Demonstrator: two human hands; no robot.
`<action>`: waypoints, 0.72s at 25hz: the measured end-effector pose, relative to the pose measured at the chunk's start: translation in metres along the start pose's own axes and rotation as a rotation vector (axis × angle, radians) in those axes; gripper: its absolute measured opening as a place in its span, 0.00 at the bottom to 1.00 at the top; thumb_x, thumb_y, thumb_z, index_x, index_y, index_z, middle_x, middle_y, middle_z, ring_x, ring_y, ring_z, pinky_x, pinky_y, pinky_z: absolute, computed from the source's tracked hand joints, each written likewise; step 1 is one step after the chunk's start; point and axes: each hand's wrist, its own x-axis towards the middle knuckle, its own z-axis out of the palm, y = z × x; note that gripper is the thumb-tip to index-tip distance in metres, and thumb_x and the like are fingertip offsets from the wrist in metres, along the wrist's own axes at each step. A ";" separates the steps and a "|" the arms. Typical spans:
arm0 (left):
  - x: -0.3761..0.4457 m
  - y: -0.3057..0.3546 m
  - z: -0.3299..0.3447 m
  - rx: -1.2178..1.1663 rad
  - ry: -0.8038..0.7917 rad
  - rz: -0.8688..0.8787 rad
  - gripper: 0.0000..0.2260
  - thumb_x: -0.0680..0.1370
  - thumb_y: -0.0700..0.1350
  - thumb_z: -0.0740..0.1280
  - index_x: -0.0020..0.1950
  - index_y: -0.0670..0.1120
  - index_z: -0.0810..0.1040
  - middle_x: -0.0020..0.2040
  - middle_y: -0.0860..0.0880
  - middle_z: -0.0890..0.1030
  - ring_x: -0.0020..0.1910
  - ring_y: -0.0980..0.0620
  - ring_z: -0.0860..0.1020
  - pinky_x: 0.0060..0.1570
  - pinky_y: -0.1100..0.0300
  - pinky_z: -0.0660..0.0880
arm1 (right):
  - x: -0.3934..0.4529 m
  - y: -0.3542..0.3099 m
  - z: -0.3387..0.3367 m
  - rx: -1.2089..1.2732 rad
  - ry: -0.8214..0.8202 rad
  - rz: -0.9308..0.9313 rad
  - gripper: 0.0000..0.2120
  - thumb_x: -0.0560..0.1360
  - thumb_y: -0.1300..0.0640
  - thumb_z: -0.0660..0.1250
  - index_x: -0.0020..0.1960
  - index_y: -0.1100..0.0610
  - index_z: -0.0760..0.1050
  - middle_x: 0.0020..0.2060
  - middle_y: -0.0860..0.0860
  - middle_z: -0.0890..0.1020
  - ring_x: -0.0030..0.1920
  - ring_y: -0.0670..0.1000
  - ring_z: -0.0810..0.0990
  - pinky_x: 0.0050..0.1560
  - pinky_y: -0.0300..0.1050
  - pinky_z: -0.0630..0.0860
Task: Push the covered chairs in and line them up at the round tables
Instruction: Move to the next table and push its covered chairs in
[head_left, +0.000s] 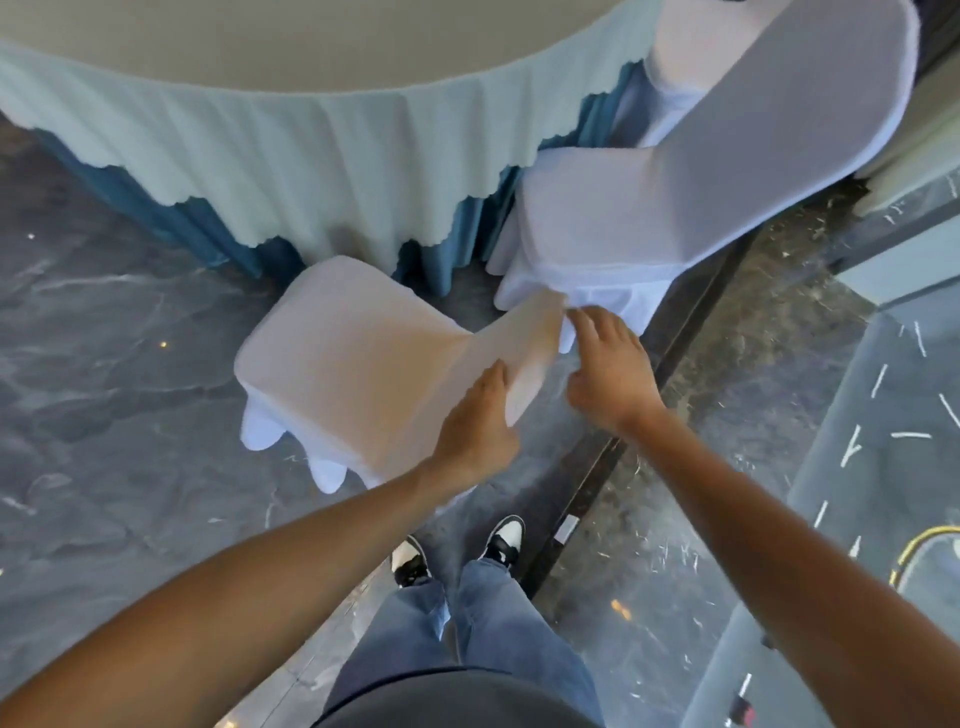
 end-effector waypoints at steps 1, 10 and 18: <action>-0.008 -0.011 0.003 0.007 -0.004 -0.045 0.33 0.74 0.41 0.69 0.76 0.45 0.59 0.70 0.44 0.69 0.66 0.40 0.72 0.58 0.44 0.75 | 0.015 0.000 0.005 -0.156 -0.078 -0.179 0.38 0.67 0.64 0.66 0.75 0.55 0.61 0.75 0.57 0.63 0.76 0.60 0.59 0.75 0.60 0.55; -0.027 -0.032 0.008 0.054 -0.025 -0.099 0.39 0.74 0.39 0.70 0.81 0.50 0.54 0.66 0.47 0.76 0.59 0.45 0.77 0.55 0.54 0.75 | 0.047 -0.022 0.016 -0.274 -0.171 -0.558 0.12 0.64 0.60 0.73 0.48 0.55 0.82 0.43 0.53 0.84 0.48 0.58 0.80 0.62 0.53 0.73; -0.002 -0.008 0.009 0.029 -0.083 0.005 0.37 0.73 0.41 0.73 0.79 0.53 0.61 0.65 0.48 0.78 0.59 0.45 0.78 0.57 0.50 0.76 | 0.034 0.021 0.012 -0.287 -0.130 -0.467 0.09 0.58 0.60 0.74 0.38 0.55 0.80 0.34 0.51 0.82 0.37 0.55 0.79 0.44 0.49 0.79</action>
